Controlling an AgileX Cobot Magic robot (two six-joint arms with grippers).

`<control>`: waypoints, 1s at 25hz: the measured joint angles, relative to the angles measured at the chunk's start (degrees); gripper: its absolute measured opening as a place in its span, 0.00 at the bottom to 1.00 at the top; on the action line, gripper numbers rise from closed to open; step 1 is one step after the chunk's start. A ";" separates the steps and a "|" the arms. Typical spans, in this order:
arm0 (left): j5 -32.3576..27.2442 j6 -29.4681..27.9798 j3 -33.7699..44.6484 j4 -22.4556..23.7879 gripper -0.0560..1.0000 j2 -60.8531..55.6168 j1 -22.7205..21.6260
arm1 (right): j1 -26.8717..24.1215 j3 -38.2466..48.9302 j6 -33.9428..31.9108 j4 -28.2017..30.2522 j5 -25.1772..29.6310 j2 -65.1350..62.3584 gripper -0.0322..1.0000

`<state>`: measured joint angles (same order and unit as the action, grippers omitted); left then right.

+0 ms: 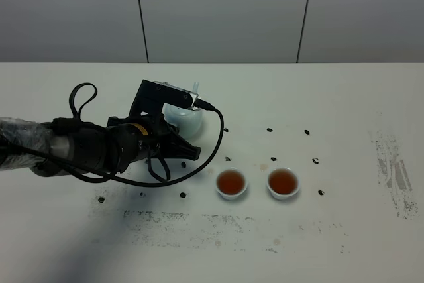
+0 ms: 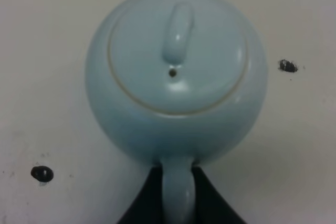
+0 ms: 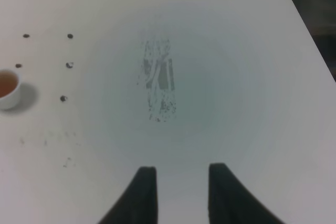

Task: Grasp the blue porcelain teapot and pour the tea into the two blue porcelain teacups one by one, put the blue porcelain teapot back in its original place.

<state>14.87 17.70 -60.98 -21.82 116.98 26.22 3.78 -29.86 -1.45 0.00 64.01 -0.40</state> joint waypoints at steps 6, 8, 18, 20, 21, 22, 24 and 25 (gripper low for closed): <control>0.47 0.00 -0.07 0.00 0.22 -0.17 0.00 | 0.00 0.00 0.00 0.00 0.00 0.00 0.25; 0.47 0.00 -0.07 0.00 0.25 -0.17 0.00 | 0.00 0.00 0.00 0.00 0.00 0.00 0.25; 0.10 0.00 -0.07 0.00 0.32 -0.17 0.00 | 0.00 0.00 -0.01 0.00 0.00 0.00 0.25; -0.09 0.00 -0.07 0.00 0.38 -0.17 0.00 | 0.00 0.00 -0.01 0.00 0.00 0.00 0.25; -0.09 0.00 -0.07 0.00 0.40 -0.17 0.00 | 0.00 0.00 -0.01 0.00 0.00 0.00 0.25; -0.09 0.00 -0.07 0.00 0.43 -0.17 0.00 | 0.00 0.00 -0.01 0.00 0.00 0.00 0.25; -0.13 0.00 -0.07 0.00 0.47 -0.17 0.00 | 0.00 0.00 -0.01 0.00 0.00 0.00 0.25; -0.13 0.00 -0.07 0.00 0.48 -0.17 0.00 | 0.00 0.00 -0.01 0.00 0.00 0.00 0.25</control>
<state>14.74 17.70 -61.05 -21.82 116.81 26.22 3.78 -29.86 -1.46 0.00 64.01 -0.40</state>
